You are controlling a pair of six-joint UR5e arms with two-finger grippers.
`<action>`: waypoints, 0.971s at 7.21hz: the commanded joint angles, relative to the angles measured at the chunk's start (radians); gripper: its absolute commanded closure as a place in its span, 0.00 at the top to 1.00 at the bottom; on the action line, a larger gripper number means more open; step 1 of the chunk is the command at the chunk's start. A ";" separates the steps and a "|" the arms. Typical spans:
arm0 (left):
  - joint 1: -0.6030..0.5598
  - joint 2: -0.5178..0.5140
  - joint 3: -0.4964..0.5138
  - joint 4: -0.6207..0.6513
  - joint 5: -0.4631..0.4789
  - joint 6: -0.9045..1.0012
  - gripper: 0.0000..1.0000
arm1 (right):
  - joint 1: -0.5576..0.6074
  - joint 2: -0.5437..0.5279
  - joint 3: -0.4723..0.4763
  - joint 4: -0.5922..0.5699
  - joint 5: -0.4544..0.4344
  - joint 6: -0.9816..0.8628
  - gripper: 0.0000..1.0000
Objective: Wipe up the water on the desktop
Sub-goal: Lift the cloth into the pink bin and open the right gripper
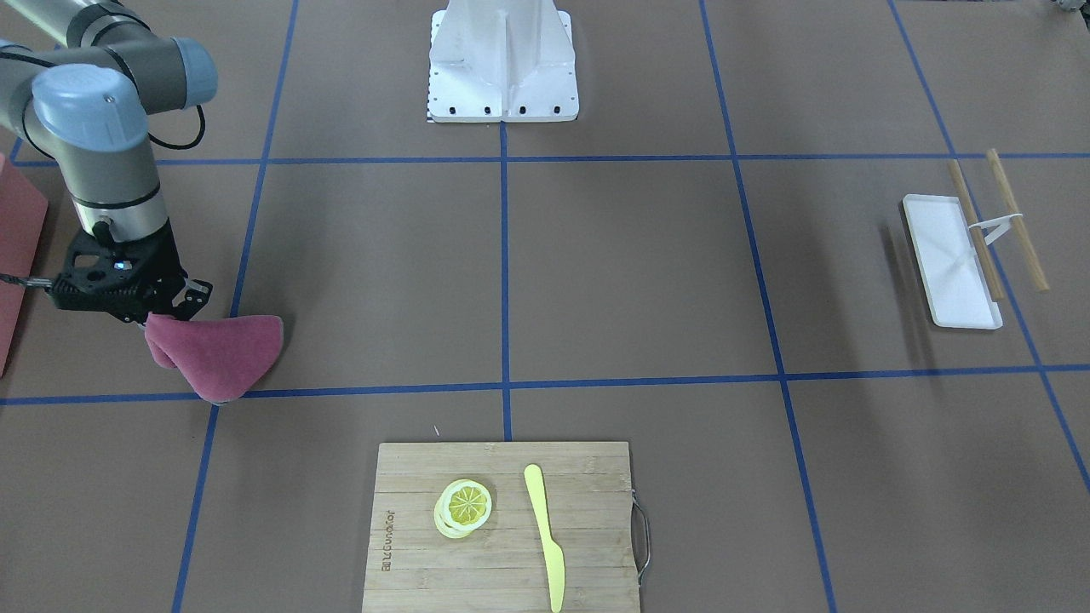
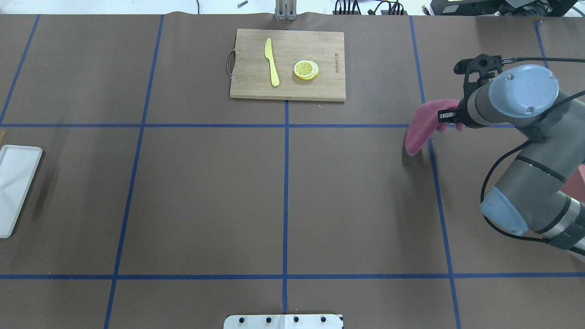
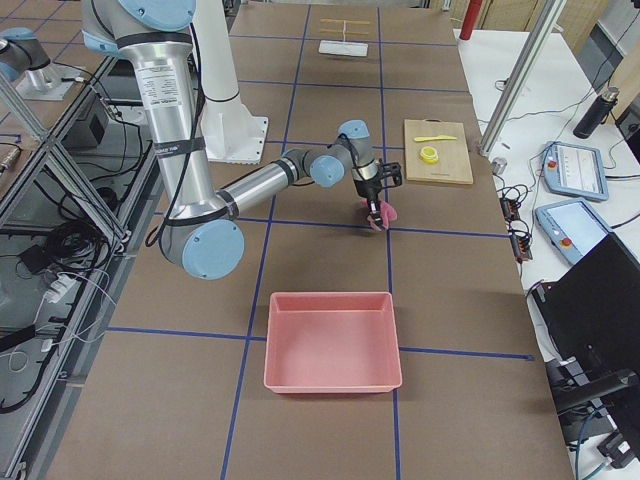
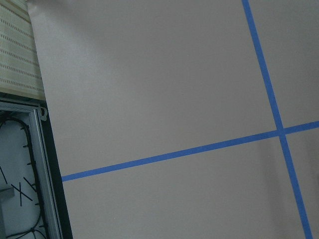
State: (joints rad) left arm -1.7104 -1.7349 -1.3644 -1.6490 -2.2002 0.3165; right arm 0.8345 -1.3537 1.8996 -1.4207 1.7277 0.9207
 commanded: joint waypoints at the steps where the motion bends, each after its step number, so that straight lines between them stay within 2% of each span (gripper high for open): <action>1: -0.001 0.000 0.001 0.000 -0.001 -0.001 0.98 | 0.168 0.005 0.219 -0.138 0.219 0.018 0.00; 2: 0.000 0.000 0.002 0.000 0.000 0.001 0.98 | 0.274 0.010 0.302 -0.243 0.319 -0.002 0.00; 3: 0.000 0.000 0.004 0.000 0.000 0.001 0.98 | 0.361 -0.010 0.343 -0.309 0.385 -0.094 0.00; 4: 0.000 0.000 0.004 0.000 0.000 -0.001 0.98 | 0.447 -0.084 0.354 -0.348 0.436 -0.253 0.00; 5: 0.000 0.000 0.002 0.000 -0.001 -0.001 0.98 | 0.533 -0.184 0.342 -0.351 0.463 -0.478 0.00; 7: 0.000 0.000 0.001 0.000 -0.001 0.001 0.98 | 0.719 -0.298 0.220 -0.351 0.472 -0.864 0.00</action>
State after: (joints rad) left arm -1.7104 -1.7349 -1.3624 -1.6490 -2.2010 0.3170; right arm 1.4433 -1.5772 2.1894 -1.7690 2.1906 0.2965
